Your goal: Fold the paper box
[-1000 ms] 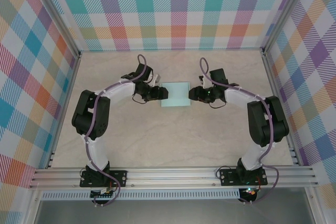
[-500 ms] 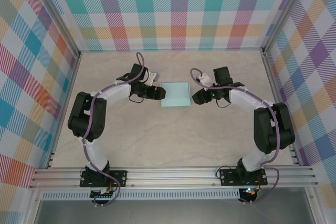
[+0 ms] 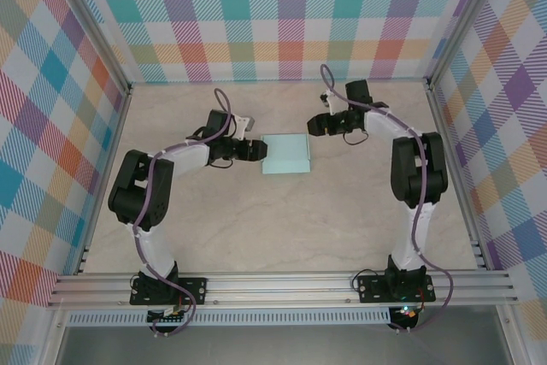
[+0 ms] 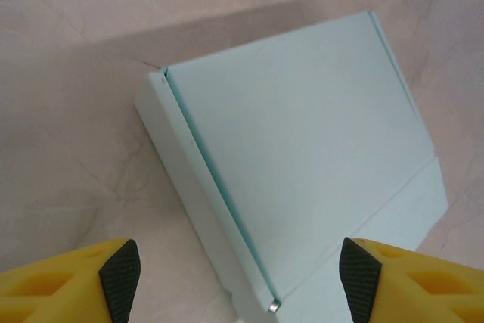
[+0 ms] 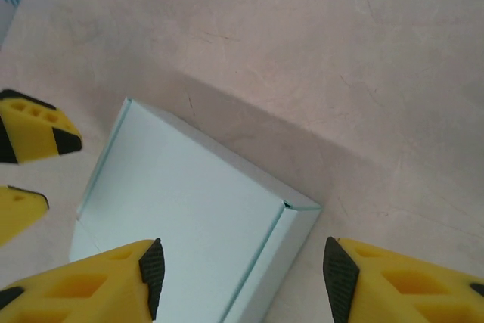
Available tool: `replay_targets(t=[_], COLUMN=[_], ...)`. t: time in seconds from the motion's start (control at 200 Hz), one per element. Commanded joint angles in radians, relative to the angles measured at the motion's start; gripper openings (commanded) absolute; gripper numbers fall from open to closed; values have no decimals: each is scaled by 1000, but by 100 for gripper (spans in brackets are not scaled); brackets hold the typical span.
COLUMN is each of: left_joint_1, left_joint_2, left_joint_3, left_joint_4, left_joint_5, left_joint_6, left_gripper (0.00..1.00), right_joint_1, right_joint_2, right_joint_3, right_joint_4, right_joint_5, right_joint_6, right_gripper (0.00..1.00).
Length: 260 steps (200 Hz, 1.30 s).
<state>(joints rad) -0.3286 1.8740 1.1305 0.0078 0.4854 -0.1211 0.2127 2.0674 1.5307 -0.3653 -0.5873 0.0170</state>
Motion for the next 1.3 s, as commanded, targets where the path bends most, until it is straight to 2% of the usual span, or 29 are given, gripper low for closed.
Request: replay_targets(t=[0.0, 0.26, 0.45, 0.53, 0.725, 0.895, 1.005, 1.18, 1.23, 1.295], left_joint_1=[7, 0, 0, 0, 0, 2, 7, 15, 18, 22], left_joint_2=[29, 43, 80, 92, 117, 125, 137, 158, 168, 177], left_joint_3=[-2, -15, 50, 68, 94, 112, 136, 170, 178, 181], left_joint_4=[95, 45, -22, -50, -78, -99, -140, -208, -222, -226], left_joint_5=[45, 11, 16, 1, 2, 13, 22, 25, 29, 36], left_joint_6=[-152, -175, -161, -159, -159, -156, -150, -110, -106, -104], left_gripper=[71, 61, 47, 45, 33, 28, 25, 24, 24, 24], right_joint_1=[-1, -2, -7, -8, -7, -8, -12, -18, -30, -53], right_joint_2=[17, 5, 21, 28, 28, 16, -19, -184, -204, -194], right_joint_3=[-41, -156, -153, -143, -143, -156, -181, -314, -319, -291], right_joint_4=[-20, 28, 43, 36, 37, 43, 60, 156, 148, 106], right_joint_5=[-111, -200, -254, -264, -287, -285, -250, -52, -22, -52], right_joint_6=[286, 311, 344, 353, 364, 364, 334, 127, 133, 172], right_gripper=[59, 57, 57, 56, 56, 56, 57, 61, 62, 62])
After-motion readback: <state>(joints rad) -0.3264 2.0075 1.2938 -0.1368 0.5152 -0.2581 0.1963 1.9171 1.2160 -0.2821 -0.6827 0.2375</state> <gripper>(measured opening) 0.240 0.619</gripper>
